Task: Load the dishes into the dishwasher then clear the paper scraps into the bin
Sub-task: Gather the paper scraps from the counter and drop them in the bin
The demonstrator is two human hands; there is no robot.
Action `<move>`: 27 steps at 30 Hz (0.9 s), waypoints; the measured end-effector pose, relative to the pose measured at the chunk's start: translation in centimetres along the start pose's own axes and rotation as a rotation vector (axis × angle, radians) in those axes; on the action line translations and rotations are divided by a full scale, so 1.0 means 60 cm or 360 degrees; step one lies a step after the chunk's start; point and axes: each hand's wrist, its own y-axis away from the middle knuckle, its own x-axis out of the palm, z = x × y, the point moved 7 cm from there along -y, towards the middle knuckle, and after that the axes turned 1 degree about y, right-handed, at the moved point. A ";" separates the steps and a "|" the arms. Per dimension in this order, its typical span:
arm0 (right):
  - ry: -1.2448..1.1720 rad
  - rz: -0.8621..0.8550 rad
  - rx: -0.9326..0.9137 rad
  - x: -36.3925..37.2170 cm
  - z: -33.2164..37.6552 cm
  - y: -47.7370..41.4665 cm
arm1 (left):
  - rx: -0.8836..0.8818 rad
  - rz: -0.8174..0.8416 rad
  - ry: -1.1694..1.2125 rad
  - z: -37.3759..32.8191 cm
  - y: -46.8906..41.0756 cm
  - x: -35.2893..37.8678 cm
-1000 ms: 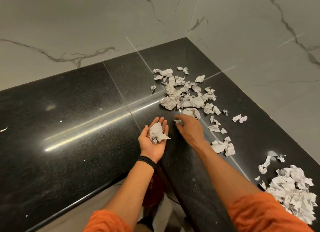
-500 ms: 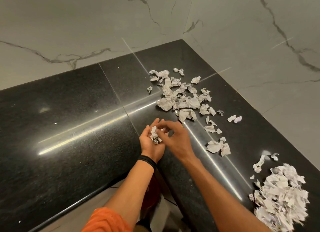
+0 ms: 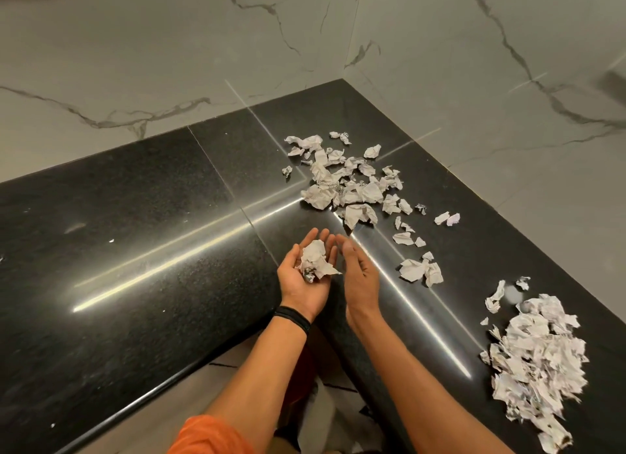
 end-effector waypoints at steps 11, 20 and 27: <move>-0.0530 0.0018 0.0296 0.023 -0.074 0.159 | 0.0148 -0.0057 0.0018 -0.002 0.144 -0.097; -0.0382 0.0008 0.0517 0.004 -0.247 0.304 | 0.0171 -0.0462 -0.0278 0.008 0.259 -0.293; -0.0413 -0.0339 0.0817 -0.030 -0.421 0.285 | 0.0033 -0.0860 -0.0405 0.016 0.208 -0.467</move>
